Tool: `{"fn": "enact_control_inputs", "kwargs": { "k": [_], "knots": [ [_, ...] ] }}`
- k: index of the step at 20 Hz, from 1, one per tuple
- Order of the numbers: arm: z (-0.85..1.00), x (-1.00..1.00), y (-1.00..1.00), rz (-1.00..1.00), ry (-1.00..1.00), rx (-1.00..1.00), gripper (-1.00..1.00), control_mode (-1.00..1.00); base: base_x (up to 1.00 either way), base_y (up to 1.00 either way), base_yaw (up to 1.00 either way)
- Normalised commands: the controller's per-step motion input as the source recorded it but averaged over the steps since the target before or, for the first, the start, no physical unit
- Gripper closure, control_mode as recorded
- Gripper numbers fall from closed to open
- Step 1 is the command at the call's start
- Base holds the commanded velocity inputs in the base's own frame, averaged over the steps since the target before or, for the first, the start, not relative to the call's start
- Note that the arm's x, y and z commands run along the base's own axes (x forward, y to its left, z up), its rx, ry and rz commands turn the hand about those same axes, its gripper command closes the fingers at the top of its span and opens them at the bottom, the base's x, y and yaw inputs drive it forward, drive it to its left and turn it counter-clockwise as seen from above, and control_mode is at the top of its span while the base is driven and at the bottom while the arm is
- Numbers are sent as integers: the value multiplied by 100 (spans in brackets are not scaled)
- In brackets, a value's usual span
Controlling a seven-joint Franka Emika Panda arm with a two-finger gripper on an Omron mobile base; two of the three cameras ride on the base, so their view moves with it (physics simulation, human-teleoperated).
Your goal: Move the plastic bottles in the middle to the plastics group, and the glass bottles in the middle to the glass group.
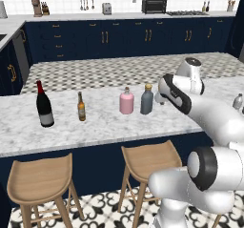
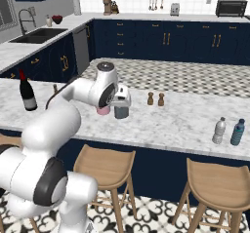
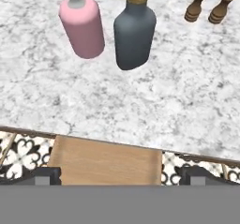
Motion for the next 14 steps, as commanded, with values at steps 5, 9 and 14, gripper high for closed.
{"fn": "enact_control_inputs", "kwargs": {
  "k": [5,9,14],
  "knots": [
    [15,29,6,0,17,-21,-100,-100,0,0,0],
    [5,42,4,0,10,-8,-100,-100,0,0,0],
    [-2,9,22,2,-4,6,-100,-100,0,0,0]
  ]
}}
